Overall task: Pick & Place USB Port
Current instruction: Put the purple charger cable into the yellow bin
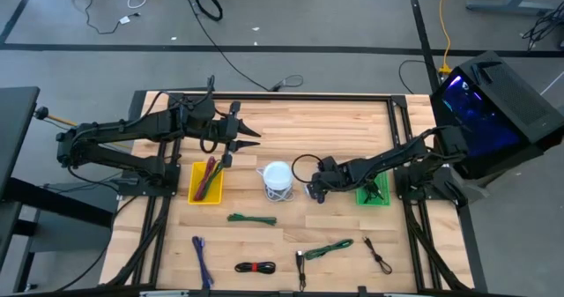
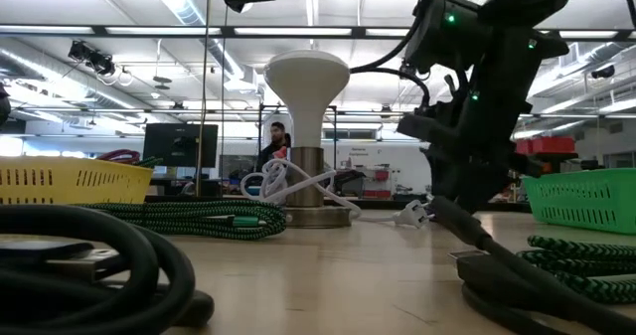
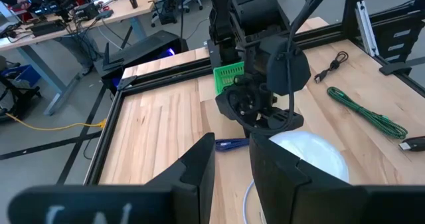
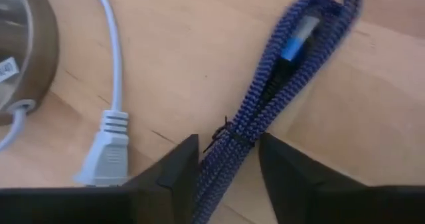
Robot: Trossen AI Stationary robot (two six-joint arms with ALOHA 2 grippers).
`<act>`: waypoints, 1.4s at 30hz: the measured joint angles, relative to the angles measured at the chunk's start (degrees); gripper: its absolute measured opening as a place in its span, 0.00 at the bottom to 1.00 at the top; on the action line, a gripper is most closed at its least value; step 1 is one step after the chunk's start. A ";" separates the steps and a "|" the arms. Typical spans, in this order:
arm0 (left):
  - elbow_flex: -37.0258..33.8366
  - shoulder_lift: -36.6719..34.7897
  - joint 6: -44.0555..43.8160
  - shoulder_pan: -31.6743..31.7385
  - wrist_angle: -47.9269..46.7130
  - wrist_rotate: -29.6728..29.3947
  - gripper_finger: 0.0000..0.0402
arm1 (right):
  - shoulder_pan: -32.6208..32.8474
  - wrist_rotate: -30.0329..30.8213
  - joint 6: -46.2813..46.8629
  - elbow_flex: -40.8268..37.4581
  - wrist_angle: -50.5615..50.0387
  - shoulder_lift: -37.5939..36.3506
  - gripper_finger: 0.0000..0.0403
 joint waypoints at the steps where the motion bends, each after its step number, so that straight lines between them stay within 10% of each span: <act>1: 0.00 0.00 -0.01 0.00 0.01 0.01 0.25 | 0.00 -0.02 -0.04 0.00 -0.30 0.06 0.34; 6: 0.00 0.00 -0.13 0.00 -0.01 0.02 0.25 | -0.54 -0.22 -3.90 0.01 -1.38 -0.10 0.05; 17: 0.00 0.00 -0.22 0.00 0.06 0.22 0.25 | -7.01 7.23 -17.23 -0.20 -3.38 -14.99 0.01; 26: 0.05 0.69 -5.11 -0.17 10.13 7.24 0.25 | -9.40 5.05 -43.14 -0.15 22.97 -30.54 0.01; 32: 0.03 3.69 -7.10 -0.55 19.14 7.79 0.25 | -6.23 -3.51 -56.39 -0.04 44.46 -29.36 0.01; 42: 0.00 13.03 -12.57 -0.55 38.12 8.20 0.25 | -2.29 -3.43 -61.41 -0.11 50.54 -23.26 0.01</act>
